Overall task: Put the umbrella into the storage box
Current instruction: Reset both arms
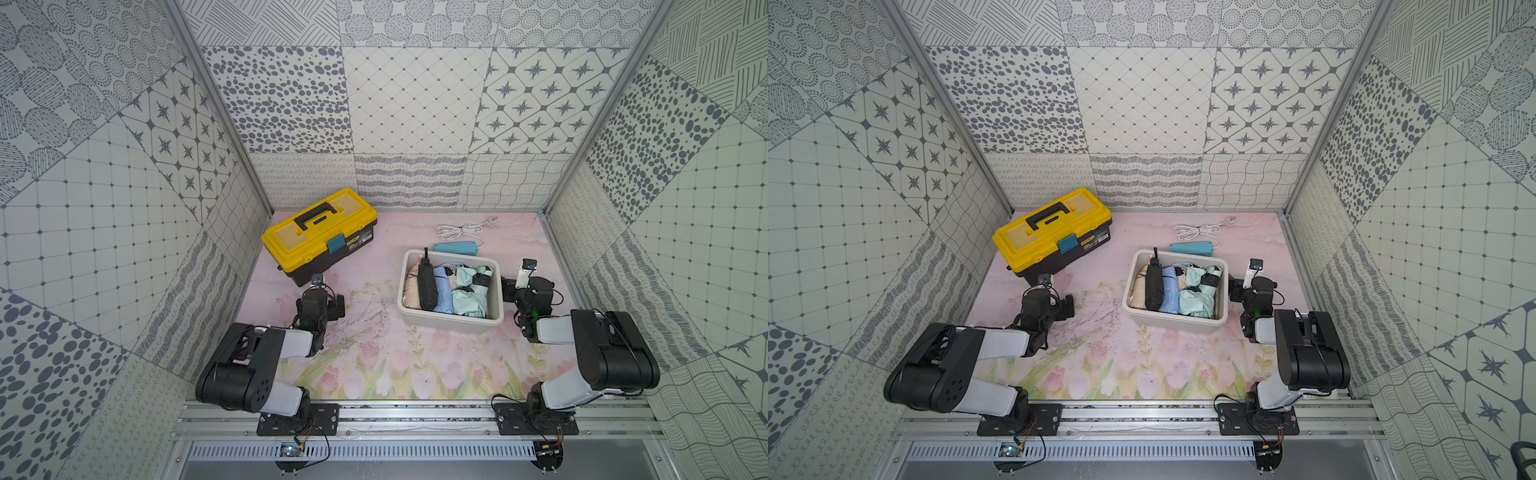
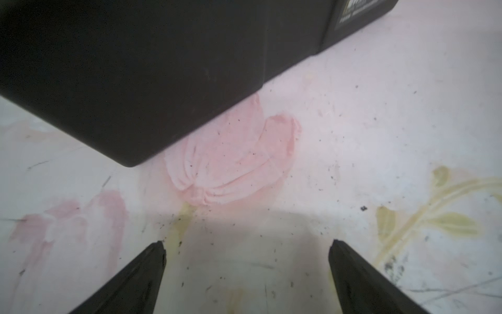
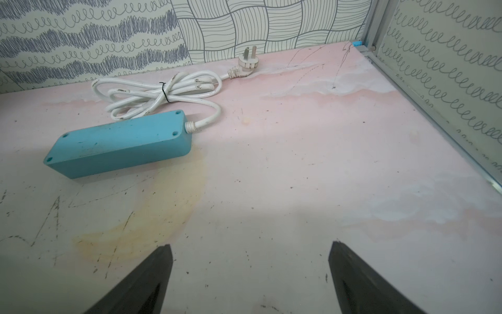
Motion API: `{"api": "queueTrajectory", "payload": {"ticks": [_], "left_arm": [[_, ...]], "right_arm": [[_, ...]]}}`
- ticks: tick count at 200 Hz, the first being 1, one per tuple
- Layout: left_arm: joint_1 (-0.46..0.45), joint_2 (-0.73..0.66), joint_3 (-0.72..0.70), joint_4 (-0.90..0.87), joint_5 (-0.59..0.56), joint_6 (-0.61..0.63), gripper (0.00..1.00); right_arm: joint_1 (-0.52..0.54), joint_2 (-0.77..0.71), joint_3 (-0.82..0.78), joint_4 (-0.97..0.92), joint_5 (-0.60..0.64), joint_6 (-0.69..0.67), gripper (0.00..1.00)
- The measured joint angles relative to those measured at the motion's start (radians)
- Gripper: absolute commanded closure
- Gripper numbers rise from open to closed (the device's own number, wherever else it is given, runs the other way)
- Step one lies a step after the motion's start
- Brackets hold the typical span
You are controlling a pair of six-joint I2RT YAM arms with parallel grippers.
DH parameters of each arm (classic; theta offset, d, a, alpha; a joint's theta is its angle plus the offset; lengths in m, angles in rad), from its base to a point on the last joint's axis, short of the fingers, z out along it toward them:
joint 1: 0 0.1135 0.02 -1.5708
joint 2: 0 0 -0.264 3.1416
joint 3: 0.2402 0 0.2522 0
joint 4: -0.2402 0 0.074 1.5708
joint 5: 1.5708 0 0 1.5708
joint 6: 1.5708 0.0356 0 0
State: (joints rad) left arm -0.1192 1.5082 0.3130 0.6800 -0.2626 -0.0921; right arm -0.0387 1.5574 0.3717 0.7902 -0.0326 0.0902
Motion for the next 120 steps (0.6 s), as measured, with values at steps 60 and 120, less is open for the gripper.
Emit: {"api": "queueTrajectory", "payload": {"ticks": [60,120], "left_arm": [[0.013,0.072,0.047,0.151,0.010,0.027,0.01],[0.023,0.077,0.064,0.177,0.027,0.036,0.01]], "right_arm": [[0.011,0.000,0.000,0.009,-0.010,-0.012,0.01],[0.015,0.000,0.000,0.011,-0.008,-0.016,0.01]]}}
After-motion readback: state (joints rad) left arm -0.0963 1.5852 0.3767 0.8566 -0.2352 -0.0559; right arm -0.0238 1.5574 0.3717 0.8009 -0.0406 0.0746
